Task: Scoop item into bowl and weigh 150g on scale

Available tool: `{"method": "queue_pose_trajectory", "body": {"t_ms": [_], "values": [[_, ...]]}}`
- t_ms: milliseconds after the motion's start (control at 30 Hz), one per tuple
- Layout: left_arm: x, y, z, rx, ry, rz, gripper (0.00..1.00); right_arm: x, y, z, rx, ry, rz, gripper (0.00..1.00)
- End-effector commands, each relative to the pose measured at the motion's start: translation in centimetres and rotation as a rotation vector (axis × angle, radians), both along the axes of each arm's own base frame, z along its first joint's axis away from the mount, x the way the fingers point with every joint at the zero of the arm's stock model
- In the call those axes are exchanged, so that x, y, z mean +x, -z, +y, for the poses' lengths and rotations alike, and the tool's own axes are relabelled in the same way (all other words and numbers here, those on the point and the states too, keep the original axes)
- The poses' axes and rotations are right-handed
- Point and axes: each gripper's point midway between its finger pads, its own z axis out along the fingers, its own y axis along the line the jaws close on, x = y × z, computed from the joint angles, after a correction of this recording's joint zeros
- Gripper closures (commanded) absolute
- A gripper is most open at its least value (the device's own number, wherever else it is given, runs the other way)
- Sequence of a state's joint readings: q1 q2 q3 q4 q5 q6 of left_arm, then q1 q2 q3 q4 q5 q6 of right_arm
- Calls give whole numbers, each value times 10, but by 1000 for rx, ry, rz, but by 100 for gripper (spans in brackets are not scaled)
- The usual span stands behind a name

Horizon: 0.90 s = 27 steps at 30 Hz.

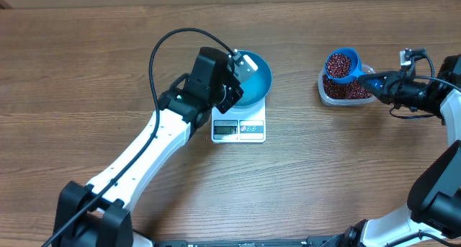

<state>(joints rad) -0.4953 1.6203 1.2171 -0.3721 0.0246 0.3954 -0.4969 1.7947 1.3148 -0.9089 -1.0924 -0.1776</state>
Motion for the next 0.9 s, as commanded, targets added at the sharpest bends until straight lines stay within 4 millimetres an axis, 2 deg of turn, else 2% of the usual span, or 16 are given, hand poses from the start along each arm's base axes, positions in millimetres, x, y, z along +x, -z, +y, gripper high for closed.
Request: {"method": "queue_pose_trajectory", "body": {"t_ms": [0,200,867], "values": [[3,22,0,9,-12,47,96,0,-1,0,17,-8,-19,96],[6,41,-3,22,-9,78,96,0,-1,1,17,-7,-17,96],[-15,61,8,81,-12,192,96,0,-1,1,17,-7,-18,96]]}}
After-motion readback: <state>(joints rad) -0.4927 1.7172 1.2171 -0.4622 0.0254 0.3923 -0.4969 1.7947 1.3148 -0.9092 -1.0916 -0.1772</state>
